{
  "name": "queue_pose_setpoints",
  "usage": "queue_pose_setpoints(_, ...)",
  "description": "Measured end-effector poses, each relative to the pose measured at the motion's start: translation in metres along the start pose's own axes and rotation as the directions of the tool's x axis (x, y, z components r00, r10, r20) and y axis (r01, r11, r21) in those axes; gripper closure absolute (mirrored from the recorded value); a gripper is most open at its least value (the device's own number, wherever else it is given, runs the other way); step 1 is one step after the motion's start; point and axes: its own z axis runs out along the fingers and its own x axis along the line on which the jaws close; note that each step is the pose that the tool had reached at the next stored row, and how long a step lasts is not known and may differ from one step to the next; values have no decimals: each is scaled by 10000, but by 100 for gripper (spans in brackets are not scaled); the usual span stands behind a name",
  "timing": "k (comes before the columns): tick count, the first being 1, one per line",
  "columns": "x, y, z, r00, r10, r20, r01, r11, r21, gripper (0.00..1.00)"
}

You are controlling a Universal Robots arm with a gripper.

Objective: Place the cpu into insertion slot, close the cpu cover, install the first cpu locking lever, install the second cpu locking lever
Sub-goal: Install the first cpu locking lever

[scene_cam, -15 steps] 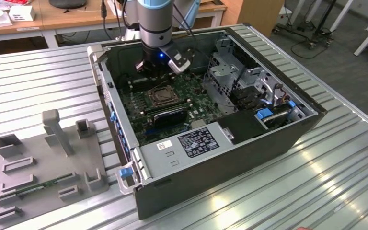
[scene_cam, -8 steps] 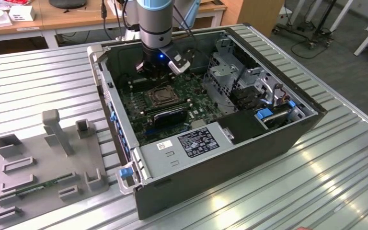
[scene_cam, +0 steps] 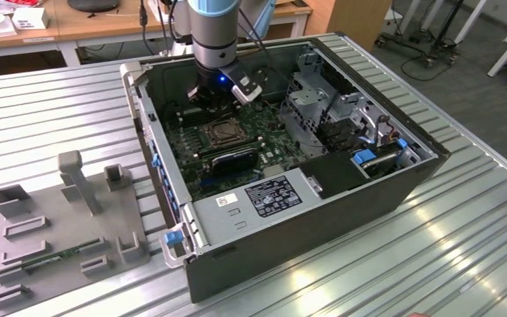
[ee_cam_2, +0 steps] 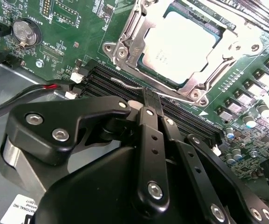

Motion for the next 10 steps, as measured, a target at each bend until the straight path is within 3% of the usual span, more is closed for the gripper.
queue_pose_setpoints(6,-1,1,19,10000,37,8,-37,10000,2,89)
queue_pose_setpoints(10,-9,-1,28,9995,305,62,-305,9995,33,89)
